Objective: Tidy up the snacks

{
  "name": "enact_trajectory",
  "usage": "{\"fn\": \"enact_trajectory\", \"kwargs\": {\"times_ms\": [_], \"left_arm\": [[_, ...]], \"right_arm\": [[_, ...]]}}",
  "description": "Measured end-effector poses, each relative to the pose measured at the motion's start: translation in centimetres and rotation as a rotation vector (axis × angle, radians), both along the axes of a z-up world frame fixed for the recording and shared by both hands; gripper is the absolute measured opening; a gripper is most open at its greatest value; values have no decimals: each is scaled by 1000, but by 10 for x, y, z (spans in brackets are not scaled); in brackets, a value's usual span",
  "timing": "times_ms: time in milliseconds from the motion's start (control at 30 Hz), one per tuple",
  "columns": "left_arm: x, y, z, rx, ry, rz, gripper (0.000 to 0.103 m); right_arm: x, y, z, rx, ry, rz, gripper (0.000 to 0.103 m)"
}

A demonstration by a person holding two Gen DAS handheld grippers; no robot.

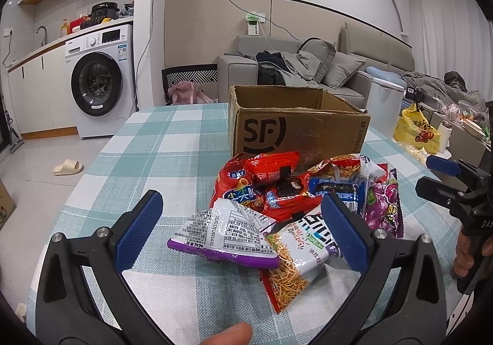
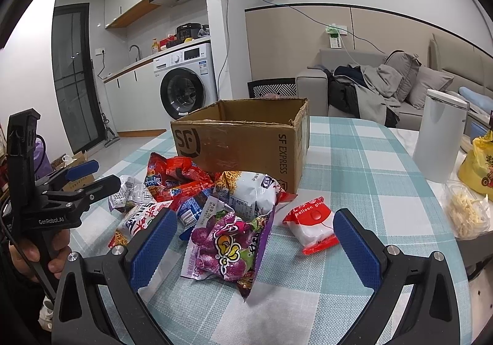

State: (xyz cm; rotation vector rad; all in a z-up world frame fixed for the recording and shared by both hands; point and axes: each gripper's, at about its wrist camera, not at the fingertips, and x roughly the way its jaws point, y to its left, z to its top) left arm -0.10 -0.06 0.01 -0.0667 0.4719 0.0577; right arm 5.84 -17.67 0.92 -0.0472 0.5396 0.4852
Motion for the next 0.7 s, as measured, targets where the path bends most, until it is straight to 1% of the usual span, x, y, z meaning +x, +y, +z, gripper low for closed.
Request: {"fn": "enact_trajectory", "kwargs": {"times_ms": [700], "left_arm": [[0, -1, 1, 5, 1, -3, 102]], "right_arm": [[4, -4, 0, 11, 14, -7, 103]]}}
